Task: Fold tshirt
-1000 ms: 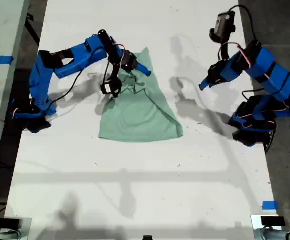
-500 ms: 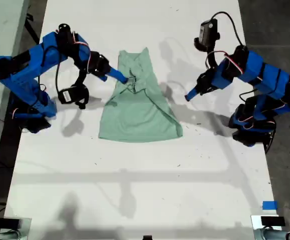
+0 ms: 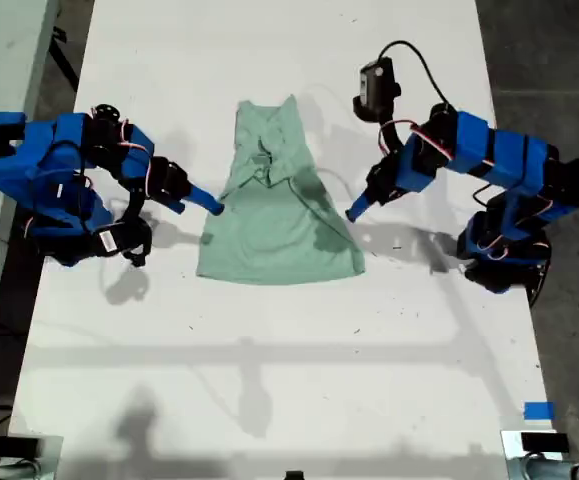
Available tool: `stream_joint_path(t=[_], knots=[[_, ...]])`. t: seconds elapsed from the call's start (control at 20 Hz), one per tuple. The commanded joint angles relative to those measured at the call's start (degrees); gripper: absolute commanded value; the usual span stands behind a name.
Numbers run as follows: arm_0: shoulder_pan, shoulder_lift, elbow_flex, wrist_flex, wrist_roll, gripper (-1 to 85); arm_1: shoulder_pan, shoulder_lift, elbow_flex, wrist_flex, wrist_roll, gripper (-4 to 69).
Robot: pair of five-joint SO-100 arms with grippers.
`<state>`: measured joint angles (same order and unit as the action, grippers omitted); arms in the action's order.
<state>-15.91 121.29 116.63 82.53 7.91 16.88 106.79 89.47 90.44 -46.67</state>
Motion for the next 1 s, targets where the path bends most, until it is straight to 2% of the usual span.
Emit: stream_joint_path(t=[0.0, 0.25, 0.45, 0.6, 0.7, 0.75, 0.9, 0.95], knots=[[0.70, 2.55, 0.79, -3.78, -1.05, 32.9, -1.14, 0.00, 4.57, -8.26, 1.49, 28.5], [0.44, 2.64, 1.76, -5.10, -0.62, 32.2, -2.37, -3.25, 21.62, -26.81, 5.71, 27.3], [0.44, 3.43, 2.81, -5.54, -0.62, 32.1, -2.72, -7.29, 28.04, -36.12, 6.68, 26.9], [0.26, 4.39, 4.04, -5.89, -0.62, 31.8, -3.60, -11.60, 28.21, -39.20, 7.12, 25.5], [0.00, 5.27, 4.92, -6.24, -0.70, 31.6, -3.69, -12.66, 28.21, -39.73, 7.29, 12.7], [0.00, 5.62, 5.19, -6.24, -0.79, 31.6, -3.60, -12.48, 28.04, -39.37, 7.21, 9.7], [-0.18, 6.24, 5.63, -6.50, -0.79, 31.4, -3.08, -12.48, 23.20, -31.29, 5.80, -0.4], [-0.18, 6.24, 5.71, -6.68, -0.70, 31.4, -3.52, -11.87, 22.15, -29.79, 4.66, -1.0]])
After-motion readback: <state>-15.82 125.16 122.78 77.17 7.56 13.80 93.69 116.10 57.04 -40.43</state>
